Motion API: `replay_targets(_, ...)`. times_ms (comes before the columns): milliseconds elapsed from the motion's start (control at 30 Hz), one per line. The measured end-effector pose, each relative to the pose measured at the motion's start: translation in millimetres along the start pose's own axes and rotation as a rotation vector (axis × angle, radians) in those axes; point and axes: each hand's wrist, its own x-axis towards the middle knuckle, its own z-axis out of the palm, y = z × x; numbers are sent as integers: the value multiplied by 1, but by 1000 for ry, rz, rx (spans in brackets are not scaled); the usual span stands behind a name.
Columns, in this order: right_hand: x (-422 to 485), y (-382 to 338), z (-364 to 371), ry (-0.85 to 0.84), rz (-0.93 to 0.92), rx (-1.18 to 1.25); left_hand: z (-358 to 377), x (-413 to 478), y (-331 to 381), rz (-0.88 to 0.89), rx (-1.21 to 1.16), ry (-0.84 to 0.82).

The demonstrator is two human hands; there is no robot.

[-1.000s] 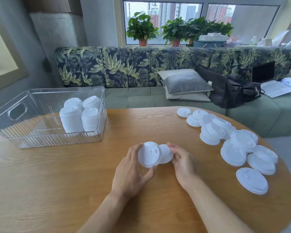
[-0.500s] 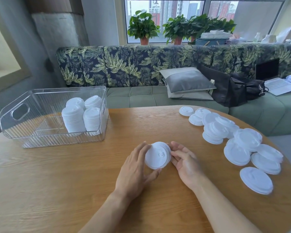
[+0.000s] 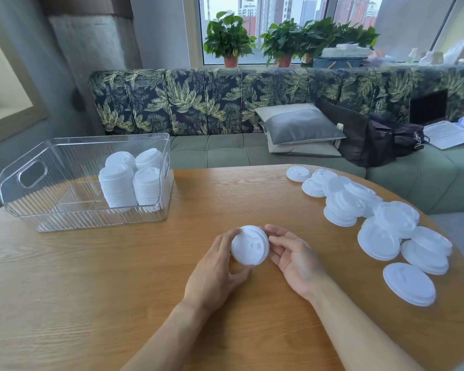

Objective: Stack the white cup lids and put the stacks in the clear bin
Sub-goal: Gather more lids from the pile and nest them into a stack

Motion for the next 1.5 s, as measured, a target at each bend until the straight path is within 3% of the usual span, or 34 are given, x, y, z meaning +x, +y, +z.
replay_targets(267, -1, 7, 11, -10, -64, -266, -2, 4, 1, -57, -35, 31)
replay_targets(433, 0, 9, 9, 7, -91, -285, -12, 13, -2, -387, -433, 177)
replay_targets(1033, 5, 13, 7, -2, -88, -347, -17, 15, -2, -427, -546, 135)
replay_targets(1333, 3, 10, 4, -35, -73, -270, -17, 13, 0, -417, -487, 155)
replay_targets(1500, 2, 11, 4, -30, -90, -275, -7, 6, 6, -146, -9, 13)
